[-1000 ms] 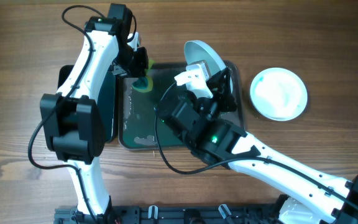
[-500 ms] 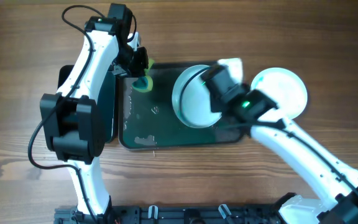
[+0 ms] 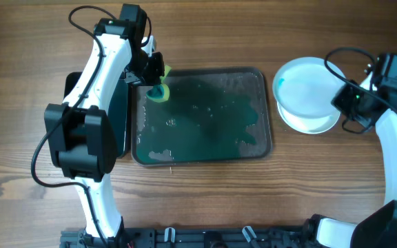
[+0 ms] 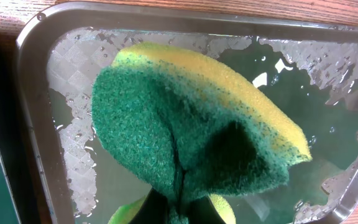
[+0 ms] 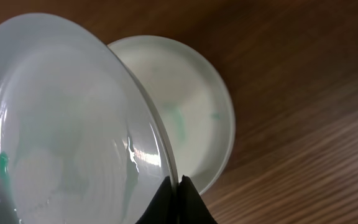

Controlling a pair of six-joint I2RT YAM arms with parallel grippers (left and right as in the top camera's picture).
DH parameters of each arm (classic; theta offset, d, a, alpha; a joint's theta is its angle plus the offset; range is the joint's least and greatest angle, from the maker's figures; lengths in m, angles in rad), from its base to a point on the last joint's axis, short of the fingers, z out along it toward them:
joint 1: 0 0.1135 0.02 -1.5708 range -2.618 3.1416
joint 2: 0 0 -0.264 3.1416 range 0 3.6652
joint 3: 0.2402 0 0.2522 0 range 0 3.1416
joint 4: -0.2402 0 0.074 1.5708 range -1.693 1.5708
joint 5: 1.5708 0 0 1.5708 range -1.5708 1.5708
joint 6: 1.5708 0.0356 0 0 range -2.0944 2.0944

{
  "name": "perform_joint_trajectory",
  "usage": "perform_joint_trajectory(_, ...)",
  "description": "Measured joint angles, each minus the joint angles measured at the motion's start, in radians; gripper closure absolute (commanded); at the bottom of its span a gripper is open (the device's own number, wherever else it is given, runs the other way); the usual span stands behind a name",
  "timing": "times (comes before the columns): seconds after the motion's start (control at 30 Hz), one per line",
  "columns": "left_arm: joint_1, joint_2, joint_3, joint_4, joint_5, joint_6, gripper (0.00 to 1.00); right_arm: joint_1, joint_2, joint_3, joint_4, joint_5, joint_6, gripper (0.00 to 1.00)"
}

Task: Clean dirty plates on tray and stack at the side

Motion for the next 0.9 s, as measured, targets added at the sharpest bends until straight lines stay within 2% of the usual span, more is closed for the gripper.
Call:
perform_joint_trajectory(0.3,0.0,0.0,0.0,0.0,-0.003,0.0,0.96,-0.022,0.14,-0.162,0.174,0.077,0.04,0.96)
perform_joint_trajectory(0.33,0.0,0.0,0.0,0.0,-0.003,0.0,0.96,-0.023,0.151,-0.162,0.193,0.08,0.043,0.91)
perform_joint_trajectory(0.4,0.0,0.0,0.0,0.0,-0.011,0.0,0.96,-0.022,0.167,-0.162,0.213,0.081,0.06,0.65)
perform_joint_trajectory(0.5,0.0,0.0,0.0,0.0,-0.026,0.0,0.96,-0.022,0.169,-0.162,0.217,0.075,0.064,0.55)
perform_joint_trajectory(0.63,0.004,0.0,0.007,-0.024,-0.034,0.0,0.96,-0.022,0.173,-0.088,0.111,0.027,0.047,0.53)
perform_joint_trajectory(0.73,0.023,-0.023,0.034,-0.088,-0.062,0.0,0.96,-0.019,0.173,0.043,0.002,-0.014,0.008,0.52)
perform_joint_trajectory(0.9,0.097,-0.171,0.067,-0.241,-0.185,0.0,0.96,0.026,0.153,0.134,-0.058,-0.101,-0.031,0.52)
